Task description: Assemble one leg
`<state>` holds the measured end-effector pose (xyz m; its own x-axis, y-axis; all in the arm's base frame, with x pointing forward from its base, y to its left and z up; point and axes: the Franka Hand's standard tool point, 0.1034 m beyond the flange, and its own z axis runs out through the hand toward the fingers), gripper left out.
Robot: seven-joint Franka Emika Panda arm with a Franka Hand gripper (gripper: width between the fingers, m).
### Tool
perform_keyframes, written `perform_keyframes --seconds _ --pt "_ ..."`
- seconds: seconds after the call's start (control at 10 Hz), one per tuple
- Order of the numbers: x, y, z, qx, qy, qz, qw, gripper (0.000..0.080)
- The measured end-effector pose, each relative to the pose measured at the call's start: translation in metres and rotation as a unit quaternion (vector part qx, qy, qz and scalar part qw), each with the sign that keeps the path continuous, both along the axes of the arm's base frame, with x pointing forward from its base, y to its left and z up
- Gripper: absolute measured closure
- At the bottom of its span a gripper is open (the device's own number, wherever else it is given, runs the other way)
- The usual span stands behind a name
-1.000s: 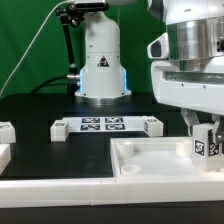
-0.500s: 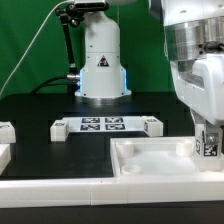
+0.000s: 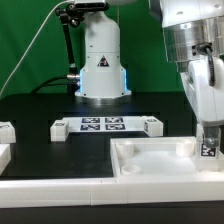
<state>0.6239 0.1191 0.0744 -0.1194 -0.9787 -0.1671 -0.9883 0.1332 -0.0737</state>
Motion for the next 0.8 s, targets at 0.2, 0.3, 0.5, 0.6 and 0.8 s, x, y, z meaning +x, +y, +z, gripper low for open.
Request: perform_keyframes --seconds 0.2,0.3,0.5,0.6,0.8 --pt "-0.0026 0.0026 -0.0008 -0.014 -0.003 0.12 0.993 0.0166" --pt "-0.0032 0.0038 -0.0011 -0.017 -0.009 0.163 0.986 0.0153" --pt "-0.0046 0.0022 -0.0005 -0.029 -0.013 0.287 0.958 0.0151" --pt "-0.0034 0.0019 0.0013 -0.034 -0.018 0.343 0.938 0.0151" --pt "-0.0046 0.0049 0.0028 -0.049 -0.018 0.432 0.9 0.0151"
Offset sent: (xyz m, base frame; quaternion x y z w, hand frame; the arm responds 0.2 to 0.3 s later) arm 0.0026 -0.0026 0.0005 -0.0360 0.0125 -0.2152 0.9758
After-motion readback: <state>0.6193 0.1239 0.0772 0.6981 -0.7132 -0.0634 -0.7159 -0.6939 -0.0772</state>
